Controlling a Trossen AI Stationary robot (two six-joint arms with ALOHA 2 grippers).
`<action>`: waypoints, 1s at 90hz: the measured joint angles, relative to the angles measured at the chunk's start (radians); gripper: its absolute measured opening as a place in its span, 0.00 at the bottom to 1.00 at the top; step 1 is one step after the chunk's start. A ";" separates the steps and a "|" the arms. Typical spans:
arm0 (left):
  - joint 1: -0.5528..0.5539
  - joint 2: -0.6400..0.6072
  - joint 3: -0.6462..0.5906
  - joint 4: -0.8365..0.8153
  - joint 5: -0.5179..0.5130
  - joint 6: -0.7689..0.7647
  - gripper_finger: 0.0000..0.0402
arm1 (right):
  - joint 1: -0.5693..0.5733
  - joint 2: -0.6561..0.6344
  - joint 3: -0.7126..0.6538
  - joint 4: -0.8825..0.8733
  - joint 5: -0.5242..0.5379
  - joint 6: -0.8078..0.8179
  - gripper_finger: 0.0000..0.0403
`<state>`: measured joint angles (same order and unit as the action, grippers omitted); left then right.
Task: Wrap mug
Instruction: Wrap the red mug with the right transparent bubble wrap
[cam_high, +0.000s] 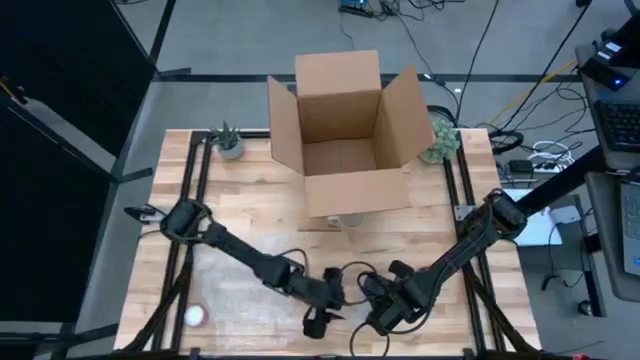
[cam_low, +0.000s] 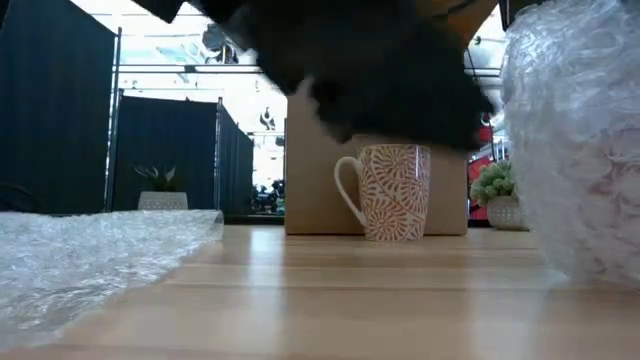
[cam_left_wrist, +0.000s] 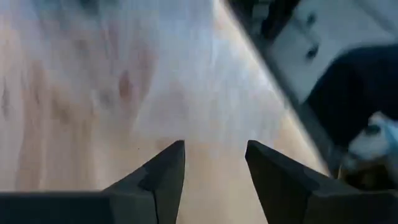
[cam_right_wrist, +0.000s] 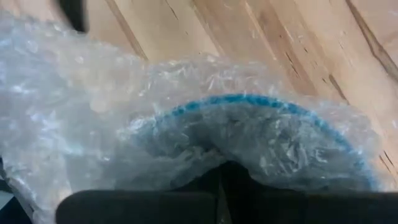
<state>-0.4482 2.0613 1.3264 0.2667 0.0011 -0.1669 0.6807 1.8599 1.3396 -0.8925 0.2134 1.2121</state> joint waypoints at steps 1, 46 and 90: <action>0.001 0.000 0.001 0.018 -0.001 0.002 0.41 | 0.000 0.000 0.000 0.000 0.000 0.000 0.00; 0.103 0.088 0.029 0.262 0.004 0.050 0.41 | 0.000 -0.003 0.001 0.011 0.019 0.001 0.00; 0.108 0.098 0.030 0.270 0.011 0.074 0.41 | 0.002 -0.058 0.158 -0.123 0.016 -0.025 0.00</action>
<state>-0.3405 2.1593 1.3563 0.5371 0.0116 -0.0926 0.6827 1.8016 1.4978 -1.0155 0.2293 1.1876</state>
